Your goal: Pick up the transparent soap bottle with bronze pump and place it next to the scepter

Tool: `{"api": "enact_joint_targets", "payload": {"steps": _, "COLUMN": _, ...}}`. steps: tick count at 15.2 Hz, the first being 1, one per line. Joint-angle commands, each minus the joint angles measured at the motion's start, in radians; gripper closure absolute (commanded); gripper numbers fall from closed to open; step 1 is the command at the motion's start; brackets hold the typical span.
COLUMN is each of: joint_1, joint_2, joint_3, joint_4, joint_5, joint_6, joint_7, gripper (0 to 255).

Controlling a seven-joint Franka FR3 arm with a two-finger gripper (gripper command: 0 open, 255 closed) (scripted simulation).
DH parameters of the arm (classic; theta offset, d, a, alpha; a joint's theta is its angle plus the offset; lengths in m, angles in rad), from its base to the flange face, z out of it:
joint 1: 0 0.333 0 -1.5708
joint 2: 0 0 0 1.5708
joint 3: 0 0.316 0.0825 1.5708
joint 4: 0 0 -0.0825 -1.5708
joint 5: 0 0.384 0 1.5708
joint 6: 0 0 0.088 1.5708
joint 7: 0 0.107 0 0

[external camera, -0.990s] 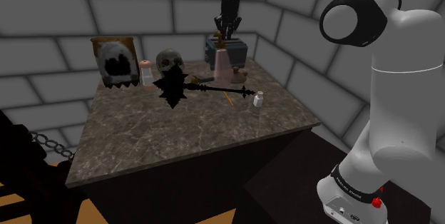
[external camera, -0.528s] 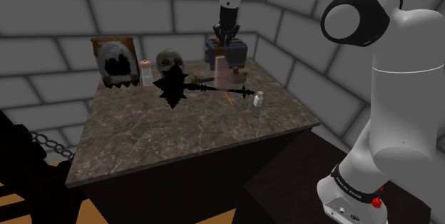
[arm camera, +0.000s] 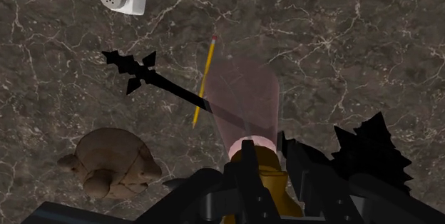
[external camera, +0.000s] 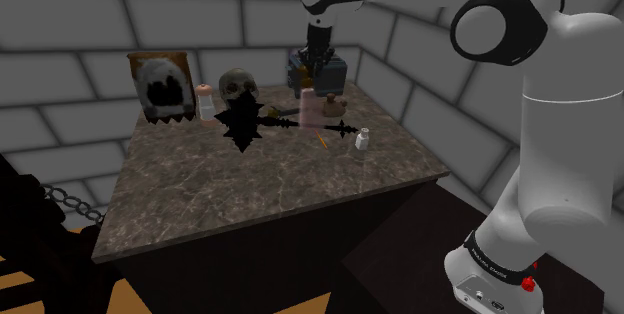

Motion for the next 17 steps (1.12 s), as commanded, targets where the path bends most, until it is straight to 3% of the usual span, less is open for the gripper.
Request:
{"api": "enact_joint_targets", "payload": {"steps": 1, "joint_1": 0.002, "joint_2": 0.000, "joint_3": 0.001, "joint_4": -0.025, "joint_5": 0.000, "joint_6": 0.025, "joint_7": 0.000, "gripper": 255}}
{"api": "enact_joint_targets", "payload": {"steps": 8, "joint_1": 0.005, "joint_2": 0.014, "joint_3": 0.004, "joint_4": -0.098, "joint_5": 0.007, "joint_6": 0.112, "joint_7": -0.006, "gripper": 255}}
{"api": "enact_joint_targets", "payload": {"steps": 16, "joint_1": 0.005, "joint_2": 0.014, "joint_3": 0.005, "joint_4": -0.099, "joint_5": 0.007, "joint_6": 0.114, "joint_7": -0.006, "gripper": 255}}
{"api": "enact_joint_targets", "payload": {"steps": 17, "joint_1": 0.005, "joint_2": 0.014, "joint_3": 0.005, "joint_4": -0.099, "joint_5": 0.007, "joint_6": 0.114, "joint_7": -0.006, "gripper": 0}}
